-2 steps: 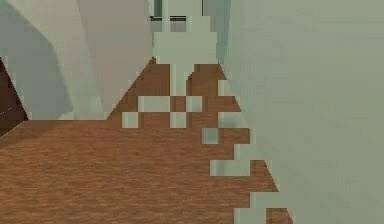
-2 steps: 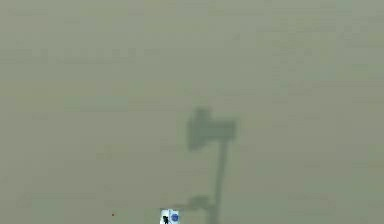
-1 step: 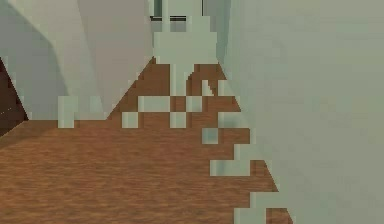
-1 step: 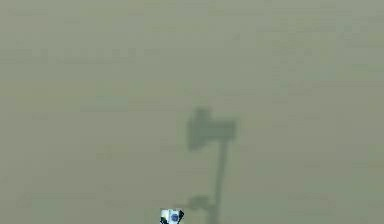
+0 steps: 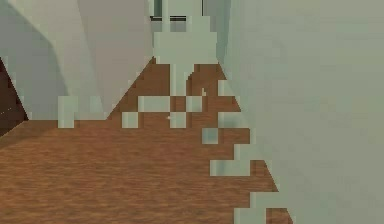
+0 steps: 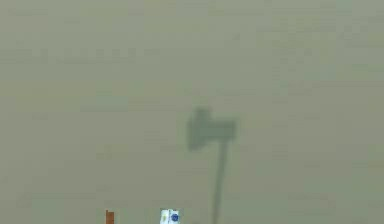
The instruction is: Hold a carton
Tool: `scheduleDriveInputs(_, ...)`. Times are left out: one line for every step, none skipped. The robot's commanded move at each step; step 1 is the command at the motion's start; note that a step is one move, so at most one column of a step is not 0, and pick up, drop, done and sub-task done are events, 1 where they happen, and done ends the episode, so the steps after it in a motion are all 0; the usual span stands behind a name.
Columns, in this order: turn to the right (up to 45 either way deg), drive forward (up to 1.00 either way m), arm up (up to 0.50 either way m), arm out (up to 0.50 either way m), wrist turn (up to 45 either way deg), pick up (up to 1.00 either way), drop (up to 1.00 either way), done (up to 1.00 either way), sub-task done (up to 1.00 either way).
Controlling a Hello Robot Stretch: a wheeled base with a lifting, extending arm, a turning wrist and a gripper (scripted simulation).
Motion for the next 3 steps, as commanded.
scheduleDriveInputs(0.0,0.0,0.0,0.0,0.0,1.0,0.0,0.0,0.0)
scheduleDriveInputs(0.0,0.0,0.1,0.0,0.0,0.0,0.0,0.0,0.0)
scheduleDriveInputs(0.0,0.0,0.0,0.0,0.0,0.0,0.0,1.0,0.0)
